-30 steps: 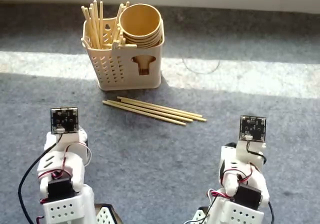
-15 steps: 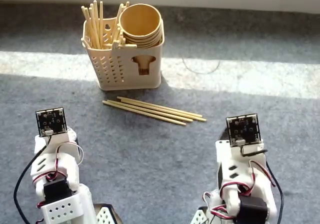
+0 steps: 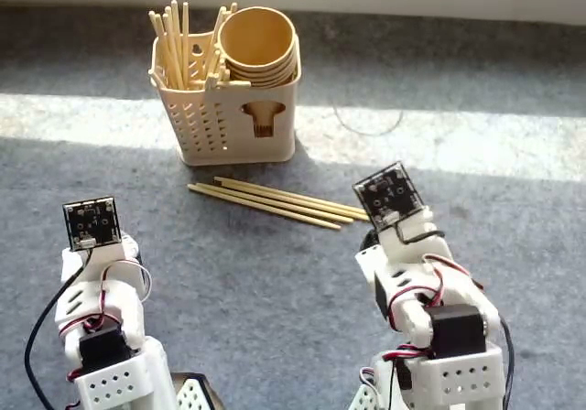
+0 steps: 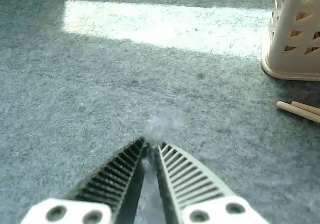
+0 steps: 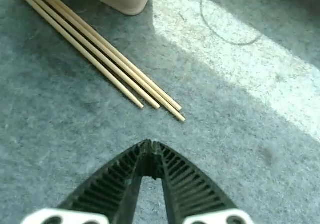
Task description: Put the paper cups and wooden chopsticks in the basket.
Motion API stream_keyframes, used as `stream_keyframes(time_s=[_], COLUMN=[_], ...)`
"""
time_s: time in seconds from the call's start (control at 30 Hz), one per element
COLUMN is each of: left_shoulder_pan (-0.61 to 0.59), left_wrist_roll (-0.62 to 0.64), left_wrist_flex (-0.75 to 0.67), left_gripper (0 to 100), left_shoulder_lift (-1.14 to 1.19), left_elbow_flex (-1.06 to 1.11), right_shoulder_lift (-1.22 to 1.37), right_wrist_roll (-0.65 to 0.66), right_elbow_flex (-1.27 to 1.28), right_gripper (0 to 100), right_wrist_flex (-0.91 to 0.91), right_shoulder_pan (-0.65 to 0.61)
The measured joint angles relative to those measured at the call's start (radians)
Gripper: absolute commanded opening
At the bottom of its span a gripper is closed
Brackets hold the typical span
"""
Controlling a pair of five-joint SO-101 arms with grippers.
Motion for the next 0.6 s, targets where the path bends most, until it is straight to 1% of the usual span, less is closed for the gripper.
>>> stream_keyframes(time_s=[0.17, 0.3, 0.43, 0.6], left_shoulder_pan=[-0.02, -0.06, -0.061, -0.064], left_wrist_roll=[0.0, 0.0, 0.0, 0.0], left_wrist_flex=[0.0, 0.0, 0.0, 0.0], left_gripper=[2, 1, 1, 1], left_shoulder_lift=[0.0, 0.0, 0.0, 0.0], left_elbow_flex=[0.0, 0.0, 0.0, 0.0], right_shoulder_lift=[0.172, 0.333, 0.506, 0.707], right_wrist_roll=[0.006, 0.006, 0.026, 0.08], right_elbow_flex=[-0.084, -0.141, -0.192, -0.282], right_gripper=[2.0, 2.0, 2.0, 2.0], right_wrist_flex=[-0.003, -0.058, -0.107, -0.127], right_shoulder_pan=[-0.143, -0.242, -0.339, -0.399])
